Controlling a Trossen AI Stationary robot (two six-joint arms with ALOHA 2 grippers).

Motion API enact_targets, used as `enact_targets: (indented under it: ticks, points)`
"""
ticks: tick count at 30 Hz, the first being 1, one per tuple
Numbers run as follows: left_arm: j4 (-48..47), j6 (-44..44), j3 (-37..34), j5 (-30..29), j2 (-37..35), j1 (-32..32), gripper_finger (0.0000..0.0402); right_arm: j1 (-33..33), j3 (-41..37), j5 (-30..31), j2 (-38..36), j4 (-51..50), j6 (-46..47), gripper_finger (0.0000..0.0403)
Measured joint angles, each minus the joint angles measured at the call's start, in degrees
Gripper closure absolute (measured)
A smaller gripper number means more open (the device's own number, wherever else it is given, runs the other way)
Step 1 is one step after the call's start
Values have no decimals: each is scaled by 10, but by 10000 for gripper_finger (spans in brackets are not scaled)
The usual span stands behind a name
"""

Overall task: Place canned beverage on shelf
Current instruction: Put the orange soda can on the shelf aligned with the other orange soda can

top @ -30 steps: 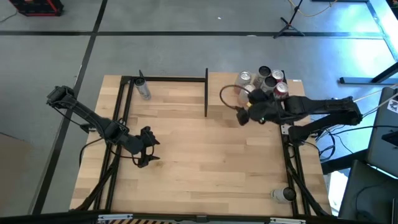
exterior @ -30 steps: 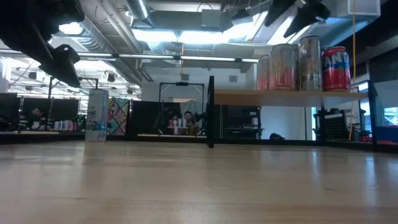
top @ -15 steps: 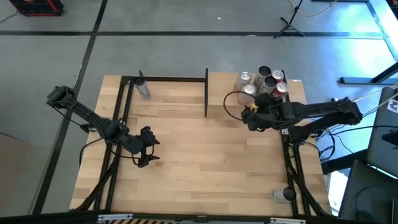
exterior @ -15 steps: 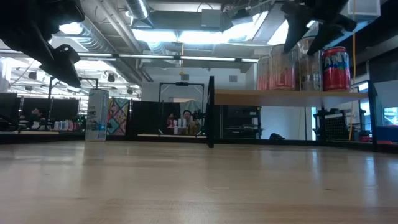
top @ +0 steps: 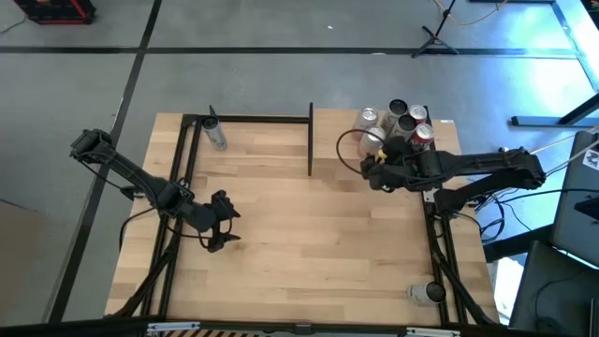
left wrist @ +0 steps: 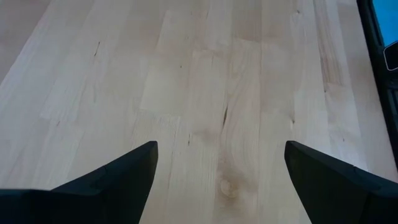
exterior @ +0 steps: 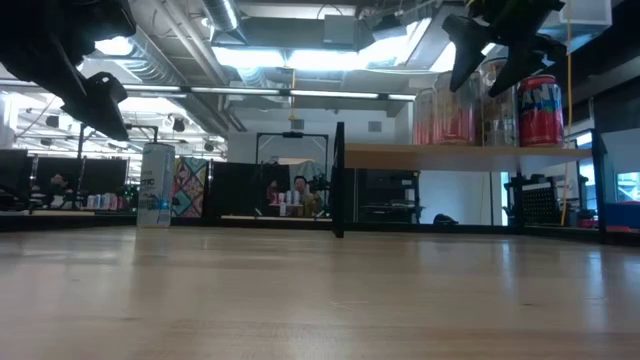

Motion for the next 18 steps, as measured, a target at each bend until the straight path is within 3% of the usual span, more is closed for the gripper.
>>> enact_targets:
  ticks: [18]
  points:
    - [0, 0, 0, 1, 0, 0, 62, -41, 0, 19, 0, -50, -12, 40]
